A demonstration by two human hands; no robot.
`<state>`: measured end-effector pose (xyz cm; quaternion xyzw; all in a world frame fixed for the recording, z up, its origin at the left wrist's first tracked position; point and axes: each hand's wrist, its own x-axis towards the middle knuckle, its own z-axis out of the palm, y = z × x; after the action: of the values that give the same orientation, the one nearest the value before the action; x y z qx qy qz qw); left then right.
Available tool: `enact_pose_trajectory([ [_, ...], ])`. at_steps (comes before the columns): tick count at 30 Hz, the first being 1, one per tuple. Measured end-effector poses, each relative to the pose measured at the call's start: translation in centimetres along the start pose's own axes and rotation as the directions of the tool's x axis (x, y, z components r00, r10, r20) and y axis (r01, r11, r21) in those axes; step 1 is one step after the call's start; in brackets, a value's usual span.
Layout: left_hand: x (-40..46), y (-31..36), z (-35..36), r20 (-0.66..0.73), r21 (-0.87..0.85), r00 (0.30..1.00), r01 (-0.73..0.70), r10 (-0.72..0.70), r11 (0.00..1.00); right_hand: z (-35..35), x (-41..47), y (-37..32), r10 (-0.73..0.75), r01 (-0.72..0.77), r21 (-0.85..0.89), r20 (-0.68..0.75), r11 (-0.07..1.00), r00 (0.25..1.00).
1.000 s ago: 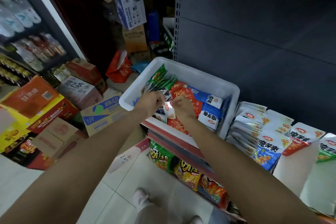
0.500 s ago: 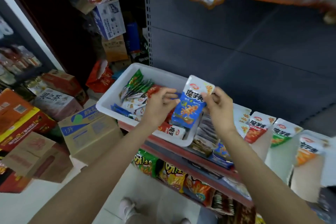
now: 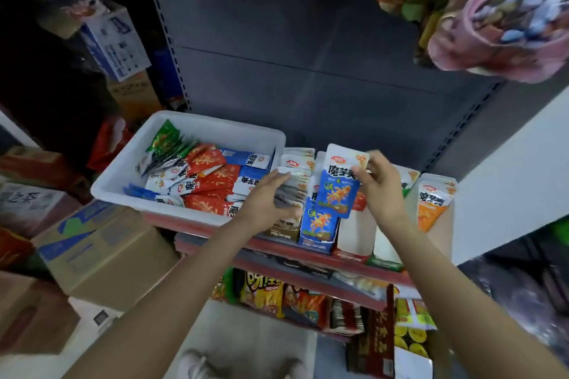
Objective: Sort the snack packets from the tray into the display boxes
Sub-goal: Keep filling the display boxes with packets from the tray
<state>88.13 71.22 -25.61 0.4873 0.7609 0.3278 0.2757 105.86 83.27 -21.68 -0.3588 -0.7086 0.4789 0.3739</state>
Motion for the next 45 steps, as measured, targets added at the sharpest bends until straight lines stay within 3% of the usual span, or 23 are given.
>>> enact_pose_trajectory([
  [9, -0.1, 0.4, 0.0, 0.023, 0.004, 0.999, 0.030, -0.030, 1.000, 1.8, -1.1, 2.5, 0.049, -0.030, -0.229, 0.078, 0.973, 0.996],
  [13, -0.2, 0.4, 0.0, 0.020, 0.000, 0.999, 0.044, -0.044, 0.999, 1.9, -2.5, 3.5, 0.047, 0.047, -0.624, 0.134, 0.780, 0.990],
  [18, -0.1, 0.6, -0.1, 0.023, 0.019, 0.999, 0.046, -0.046, 0.999, 2.2, -2.6, 3.1, -0.015, 0.148, -0.741, 0.182, 0.655, 0.983],
  [25, -0.2, 0.5, -0.6, 0.048, 0.062, 0.998, 0.032, -0.035, 0.998, 2.6, -1.3, 3.0, 0.045, 0.175, -0.730, 0.272, 0.661, 0.961],
  [34, 0.0, 0.4, -1.0, 0.067, 0.089, 0.997, 0.030, -0.036, 0.996, 3.4, -2.2, 2.7, 0.088, 0.195, -0.837, 0.277, 0.511, 0.957],
  [39, -0.1, 0.3, -2.2, -0.056, -0.137, 0.996, 0.056, -0.064, 0.989, 3.8, -1.4, 0.2, 0.015, 0.197, -0.770, 0.258, 0.607, 0.966],
  [41, 0.1, -0.2, -3.0, -0.139, -0.129, 0.988, 0.055, -0.073, 0.990, 4.9, -0.9, -1.1, -0.068, 0.232, -0.716, 0.251, 0.658, 0.966],
  [45, 0.1, -2.6, -5.6, -0.227, -0.088, 0.968, 0.085, -0.103, 0.992, 9.5, 0.4, -3.0, -0.071, 0.272, -0.588, 0.341, 0.762, 0.937],
])
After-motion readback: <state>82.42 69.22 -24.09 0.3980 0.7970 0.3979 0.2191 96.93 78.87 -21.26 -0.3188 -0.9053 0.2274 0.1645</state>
